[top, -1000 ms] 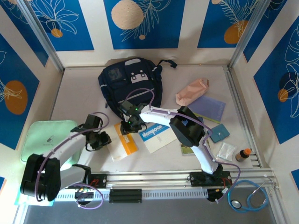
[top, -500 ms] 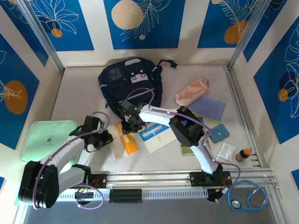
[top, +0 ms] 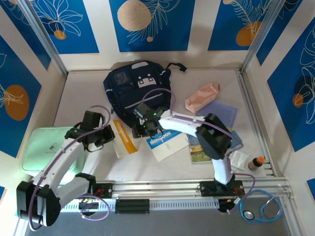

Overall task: Pack the student bag
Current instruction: Pick up the book from the bottom-center of the table, then pass the book.

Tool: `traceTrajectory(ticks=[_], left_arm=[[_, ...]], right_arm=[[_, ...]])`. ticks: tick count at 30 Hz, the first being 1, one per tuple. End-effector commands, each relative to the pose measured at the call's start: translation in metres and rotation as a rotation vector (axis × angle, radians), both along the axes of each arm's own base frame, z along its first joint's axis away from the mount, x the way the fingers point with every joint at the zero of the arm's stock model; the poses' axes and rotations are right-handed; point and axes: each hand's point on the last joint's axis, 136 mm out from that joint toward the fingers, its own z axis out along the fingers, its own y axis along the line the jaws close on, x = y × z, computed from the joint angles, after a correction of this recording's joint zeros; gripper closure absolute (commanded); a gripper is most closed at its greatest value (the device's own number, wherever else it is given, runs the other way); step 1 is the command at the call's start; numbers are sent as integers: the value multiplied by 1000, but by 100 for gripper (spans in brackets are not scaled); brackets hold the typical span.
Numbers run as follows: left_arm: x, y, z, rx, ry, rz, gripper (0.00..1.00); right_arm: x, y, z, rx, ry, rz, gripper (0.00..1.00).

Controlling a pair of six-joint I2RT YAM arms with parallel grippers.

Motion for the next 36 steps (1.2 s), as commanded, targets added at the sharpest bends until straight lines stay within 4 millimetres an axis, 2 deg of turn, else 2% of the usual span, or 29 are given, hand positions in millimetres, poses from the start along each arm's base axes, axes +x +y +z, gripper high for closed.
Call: traceTrajectory(ticks=[1,4,7,12,15,19,24,30,36], left_arm=[[10,-8,41,-21,-67,-50,100],[27,-20,76,-71,-138,-84,100],[47,-32,110,-140,-223,-85,100],[87,-57,160,-389,-390,-23,100],[108,-70,181,-532,-473,11,100],[125,-89,190,-637,-507,39,100],[137,-104,186,-688,-488,54,100],[139,-120,196,-768,-501,28,100],[137,-124,192,-805,-484,35,100]], right_arm=[[19,-10,52,107,-129,-65,43],[24,-27,75,184,-157,-110,40],[28,-44,94,305,-141,-172,31],[36,-62,118,550,-60,-246,16],[42,-70,129,667,19,-312,11],[51,-71,143,832,144,-368,6],[55,-69,161,908,115,-373,1],[60,-61,181,984,52,-357,1],[70,-52,201,1059,11,-344,5]])
